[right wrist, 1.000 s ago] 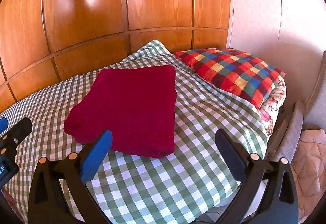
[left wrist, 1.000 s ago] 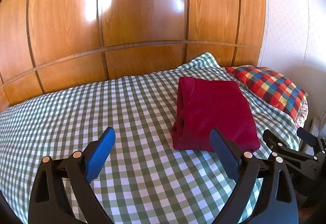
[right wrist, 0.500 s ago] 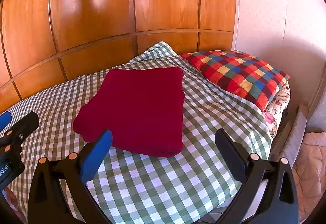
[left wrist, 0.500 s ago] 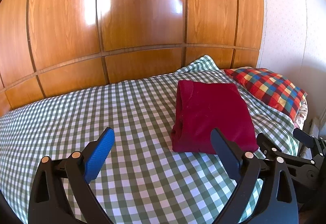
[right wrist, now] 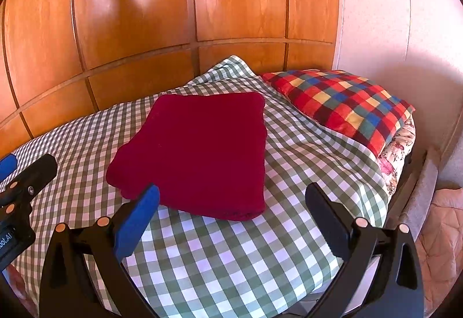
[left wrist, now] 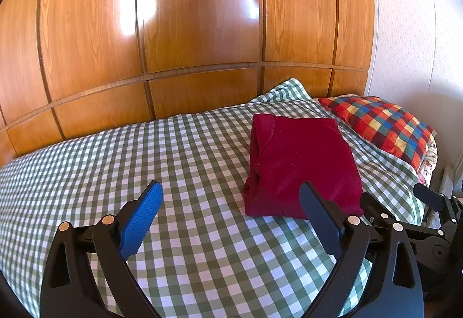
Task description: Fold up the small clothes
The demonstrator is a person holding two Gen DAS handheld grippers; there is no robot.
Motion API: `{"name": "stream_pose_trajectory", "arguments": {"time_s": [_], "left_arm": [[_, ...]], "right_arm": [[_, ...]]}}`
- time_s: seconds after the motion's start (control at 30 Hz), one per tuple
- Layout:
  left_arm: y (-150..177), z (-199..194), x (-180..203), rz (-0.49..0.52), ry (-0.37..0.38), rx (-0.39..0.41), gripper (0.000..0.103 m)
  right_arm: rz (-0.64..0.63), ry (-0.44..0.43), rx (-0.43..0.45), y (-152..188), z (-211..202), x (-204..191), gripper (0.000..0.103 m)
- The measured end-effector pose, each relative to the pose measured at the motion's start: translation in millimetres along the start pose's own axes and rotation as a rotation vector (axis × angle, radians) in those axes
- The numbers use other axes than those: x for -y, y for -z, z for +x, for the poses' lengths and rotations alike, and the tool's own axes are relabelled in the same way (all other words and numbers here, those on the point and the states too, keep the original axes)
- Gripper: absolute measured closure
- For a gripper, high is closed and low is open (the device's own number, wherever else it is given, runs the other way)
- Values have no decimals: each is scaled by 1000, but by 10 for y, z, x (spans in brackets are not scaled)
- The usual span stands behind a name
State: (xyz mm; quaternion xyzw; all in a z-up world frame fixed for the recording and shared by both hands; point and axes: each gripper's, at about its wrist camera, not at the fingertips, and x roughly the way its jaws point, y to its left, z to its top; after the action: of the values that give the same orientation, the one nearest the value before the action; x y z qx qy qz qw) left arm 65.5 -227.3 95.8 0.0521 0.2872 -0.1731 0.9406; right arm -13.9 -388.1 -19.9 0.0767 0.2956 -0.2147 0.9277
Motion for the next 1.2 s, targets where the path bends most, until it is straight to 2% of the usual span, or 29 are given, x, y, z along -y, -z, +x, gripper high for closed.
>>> {"name": "stream_pose_trajectory", "arguments": {"time_s": [1.2], "left_arm": [[-34, -85, -31, -5, 6, 23, 9]], "right_arm": [[6, 7, 2, 13, -25, -18, 2]]}}
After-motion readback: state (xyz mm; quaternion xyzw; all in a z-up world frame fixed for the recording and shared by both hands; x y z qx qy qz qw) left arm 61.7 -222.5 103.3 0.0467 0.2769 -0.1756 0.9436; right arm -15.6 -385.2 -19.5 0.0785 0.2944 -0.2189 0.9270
